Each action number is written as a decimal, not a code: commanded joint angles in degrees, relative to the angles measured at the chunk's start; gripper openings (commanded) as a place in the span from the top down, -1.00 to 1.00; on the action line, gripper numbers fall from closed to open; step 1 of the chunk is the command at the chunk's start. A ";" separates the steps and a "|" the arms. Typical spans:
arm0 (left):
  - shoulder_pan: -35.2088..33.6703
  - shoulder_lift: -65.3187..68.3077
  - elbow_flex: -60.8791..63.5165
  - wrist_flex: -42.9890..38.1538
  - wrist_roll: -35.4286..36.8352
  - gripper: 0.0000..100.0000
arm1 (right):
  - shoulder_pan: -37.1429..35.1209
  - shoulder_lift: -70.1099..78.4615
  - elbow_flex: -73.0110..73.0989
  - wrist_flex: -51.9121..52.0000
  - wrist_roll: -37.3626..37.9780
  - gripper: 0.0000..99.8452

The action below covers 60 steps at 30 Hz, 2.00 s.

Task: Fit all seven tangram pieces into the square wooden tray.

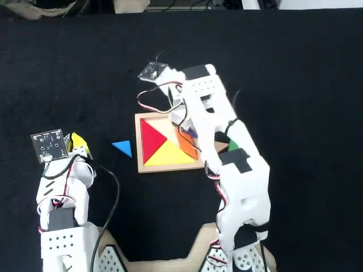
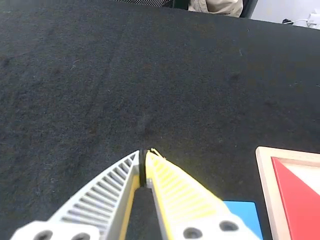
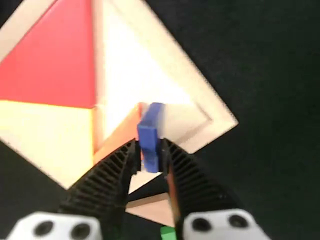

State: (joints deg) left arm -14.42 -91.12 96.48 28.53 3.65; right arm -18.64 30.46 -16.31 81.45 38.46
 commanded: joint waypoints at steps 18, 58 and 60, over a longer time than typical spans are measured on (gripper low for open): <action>0.66 -0.44 -0.57 -1.05 -2.29 0.94 | -0.26 -0.66 -2.86 -6.24 0.79 0.98; 0.75 -0.44 -0.57 -1.05 -2.37 0.94 | 2.46 -11.82 -4.26 -1.85 -2.29 0.98; 0.75 -0.44 -0.31 -1.14 -2.37 0.94 | 0.62 -10.95 -4.26 -2.11 -2.29 0.98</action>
State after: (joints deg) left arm -14.42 -91.12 96.48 28.53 1.54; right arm -15.21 21.05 -17.89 80.48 36.70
